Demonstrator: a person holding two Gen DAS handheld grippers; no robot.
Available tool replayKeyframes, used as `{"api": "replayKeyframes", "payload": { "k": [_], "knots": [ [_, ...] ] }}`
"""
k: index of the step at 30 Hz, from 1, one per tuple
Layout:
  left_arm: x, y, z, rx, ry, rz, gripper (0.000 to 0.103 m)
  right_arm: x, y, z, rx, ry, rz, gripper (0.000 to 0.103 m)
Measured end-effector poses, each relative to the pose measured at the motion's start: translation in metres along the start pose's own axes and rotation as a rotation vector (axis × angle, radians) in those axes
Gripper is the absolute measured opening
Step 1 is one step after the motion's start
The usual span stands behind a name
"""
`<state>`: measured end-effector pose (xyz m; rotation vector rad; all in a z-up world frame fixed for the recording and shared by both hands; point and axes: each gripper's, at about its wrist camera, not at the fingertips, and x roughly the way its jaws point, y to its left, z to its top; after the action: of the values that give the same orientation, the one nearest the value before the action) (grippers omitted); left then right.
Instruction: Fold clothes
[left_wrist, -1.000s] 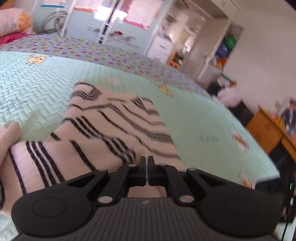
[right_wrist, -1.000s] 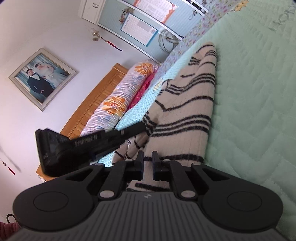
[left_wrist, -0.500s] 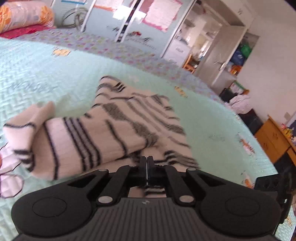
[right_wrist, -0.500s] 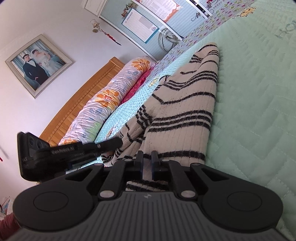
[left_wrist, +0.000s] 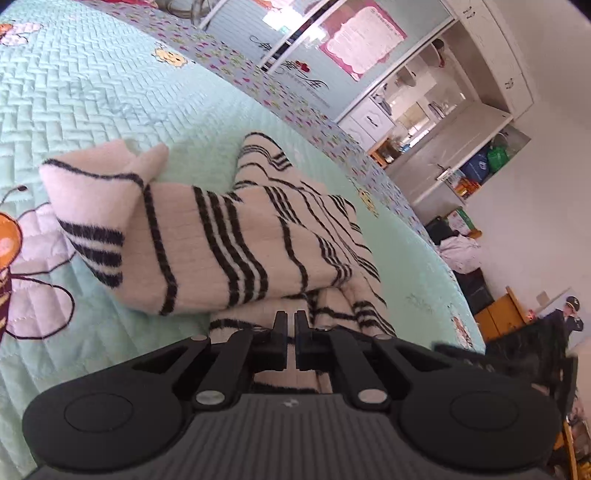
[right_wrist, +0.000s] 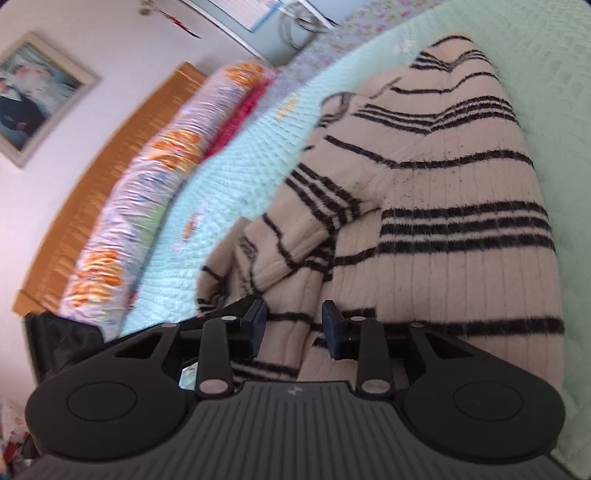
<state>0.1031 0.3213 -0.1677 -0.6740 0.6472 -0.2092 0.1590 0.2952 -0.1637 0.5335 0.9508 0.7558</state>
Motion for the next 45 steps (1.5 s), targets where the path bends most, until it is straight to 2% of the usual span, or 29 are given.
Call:
{"api": "replayKeyframes", "payload": {
  "k": [3, 6, 7, 8, 10, 12, 14, 19, 22, 24, 26, 28, 30, 31, 33, 34, 35, 36, 39, 40, 41, 42, 43, 45],
  "knots": [
    [0.004, 0.002, -0.001, -0.003, 0.003, 0.003, 0.003, 0.010, 0.007, 0.004, 0.014, 0.023, -0.076, 0.034],
    [0.007, 0.004, -0.002, -0.003, 0.013, 0.028, 0.002, 0.017, 0.011, 0.003, -0.013, 0.030, -0.096, 0.031],
    [0.007, 0.003, -0.002, -0.001, 0.016, 0.025, 0.004, 0.018, 0.012, 0.002, -0.027, 0.031, -0.099, 0.023],
    [0.006, 0.003, -0.003, 0.001, 0.017, 0.015, 0.004, 0.016, 0.011, 0.001, -0.039, 0.030, -0.104, 0.006],
    [0.005, -0.003, -0.005, 0.044, 0.025, 0.007, 0.008, 0.009, 0.010, -0.002, -0.058, 0.019, -0.111, 0.006],
    [0.010, -0.010, -0.008, 0.103, 0.052, 0.036, 0.008, 0.001, 0.009, -0.004, -0.071, -0.003, -0.116, 0.006],
    [0.018, -0.009, -0.011, 0.121, 0.081, 0.065, 0.007, 0.006, 0.001, -0.007, -0.065, 0.020, -0.112, 0.004],
    [0.019, -0.013, -0.010, 0.164, 0.082, 0.089, 0.007, 0.008, 0.009, -0.008, -0.154, 0.022, -0.140, 0.006],
    [0.004, -0.016, -0.009, 0.126, 0.059, 0.081, 0.008, -0.010, 0.014, -0.010, -0.143, -0.032, -0.083, 0.014],
    [-0.010, -0.021, -0.015, 0.128, 0.054, 0.057, 0.009, -0.025, 0.017, -0.014, -0.121, -0.056, -0.027, 0.014],
    [-0.016, -0.026, -0.025, 0.139, 0.084, 0.047, 0.010, -0.037, 0.019, -0.017, -0.094, -0.061, 0.018, 0.014],
    [-0.011, -0.028, -0.037, 0.150, 0.138, 0.065, 0.010, -0.024, 0.016, -0.023, -0.076, -0.006, -0.006, 0.014],
    [-0.008, -0.026, -0.047, 0.169, 0.128, 0.075, 0.010, -0.010, 0.013, -0.028, -0.059, 0.052, -0.033, 0.013],
    [-0.008, -0.025, -0.048, 0.166, 0.126, 0.075, 0.010, -0.003, 0.011, -0.031, -0.051, 0.081, -0.047, 0.000],
    [-0.010, -0.024, -0.045, 0.148, 0.130, 0.073, 0.010, -0.009, 0.016, -0.034, -0.072, 0.055, -0.045, 0.000],
    [-0.013, -0.026, -0.043, 0.147, 0.129, 0.074, 0.009, -0.013, 0.019, -0.036, -0.083, 0.040, -0.043, 0.002],
    [-0.018, -0.029, -0.043, 0.160, 0.127, 0.075, 0.009, -0.016, 0.021, -0.037, -0.094, 0.025, -0.041, 0.009],
    [-0.023, -0.032, -0.044, 0.179, 0.125, 0.074, 0.009, -0.023, 0.025, -0.038, -0.095, 0.010, -0.018, 0.011],
    [-0.030, -0.040, -0.058, 0.249, 0.142, 0.075, 0.012, -0.028, 0.026, -0.043, -0.091, 0.031, 0.021, 0.016],
    [-0.027, -0.041, -0.064, 0.268, 0.151, 0.091, 0.013, -0.030, 0.026, -0.045, -0.090, 0.039, 0.034, 0.020],
    [-0.026, -0.040, -0.069, 0.278, 0.142, 0.097, 0.013, -0.023, 0.024, -0.049, -0.102, 0.074, -0.012, 0.017],
    [-0.026, -0.038, -0.071, 0.266, 0.130, 0.093, 0.013, -0.021, 0.022, -0.053, -0.105, 0.071, -0.024, 0.009],
    [-0.029, -0.036, -0.069, 0.238, 0.125, 0.088, 0.013, -0.020, 0.020, -0.057, -0.107, 0.065, -0.033, 0.009],
    [-0.036, -0.034, -0.067, 0.188, 0.118, 0.074, 0.013, -0.034, 0.022, -0.060, -0.077, 0.034, 0.015, 0.014]
  ]
}}
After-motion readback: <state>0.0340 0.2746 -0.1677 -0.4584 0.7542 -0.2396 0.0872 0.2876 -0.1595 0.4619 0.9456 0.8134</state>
